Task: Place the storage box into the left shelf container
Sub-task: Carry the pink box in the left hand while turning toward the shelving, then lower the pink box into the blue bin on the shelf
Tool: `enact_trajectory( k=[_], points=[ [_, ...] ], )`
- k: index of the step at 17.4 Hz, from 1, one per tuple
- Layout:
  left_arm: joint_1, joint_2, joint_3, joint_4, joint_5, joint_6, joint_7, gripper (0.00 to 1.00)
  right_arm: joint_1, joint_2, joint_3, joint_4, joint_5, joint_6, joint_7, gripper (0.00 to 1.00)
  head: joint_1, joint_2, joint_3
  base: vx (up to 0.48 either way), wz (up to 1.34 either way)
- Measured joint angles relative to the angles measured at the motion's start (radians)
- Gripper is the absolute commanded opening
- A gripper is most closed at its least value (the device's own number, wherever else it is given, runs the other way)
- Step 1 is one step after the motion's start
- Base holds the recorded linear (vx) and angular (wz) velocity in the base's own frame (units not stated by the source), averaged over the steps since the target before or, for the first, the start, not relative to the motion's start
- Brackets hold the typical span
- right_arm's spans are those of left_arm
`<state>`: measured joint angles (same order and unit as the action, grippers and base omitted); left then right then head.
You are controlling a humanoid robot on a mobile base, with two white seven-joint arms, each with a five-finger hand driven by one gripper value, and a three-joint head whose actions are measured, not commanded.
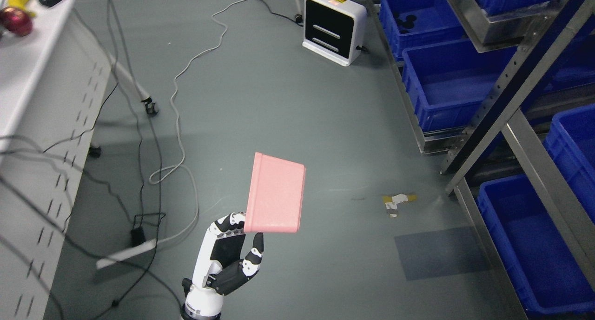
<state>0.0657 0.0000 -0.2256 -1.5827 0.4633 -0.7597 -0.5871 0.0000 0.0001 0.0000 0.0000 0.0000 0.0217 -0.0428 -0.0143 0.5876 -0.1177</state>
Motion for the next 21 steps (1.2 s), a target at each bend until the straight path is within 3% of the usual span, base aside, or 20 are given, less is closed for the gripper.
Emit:
enact_trajectory(
  k=[7,12,21],
  points=[
    [0.044,0.000,-0.046,-0.002,-0.001,-0.007,-0.023,0.02,0.000,0.000,0.000,0.000,0.000,0.002,-0.005,1.00,0.0000,0.001,0.000,0.563,-1.09],
    [0.085,0.005,-0.080,-0.001,-0.006,-0.002,-0.025,0.03,0.000,0.000,0.000,0.000,0.000,0.004,-0.001,1.00,0.0000,0.001,0.000,0.324,-1.21],
    [0.128,0.032,-0.028,0.004,-0.033,0.003,-0.044,0.02,0.000,0.000,0.000,0.000,0.000,0.000,0.000,1.00,0.0000,0.001,0.000,0.085,-1.05]
  ],
)
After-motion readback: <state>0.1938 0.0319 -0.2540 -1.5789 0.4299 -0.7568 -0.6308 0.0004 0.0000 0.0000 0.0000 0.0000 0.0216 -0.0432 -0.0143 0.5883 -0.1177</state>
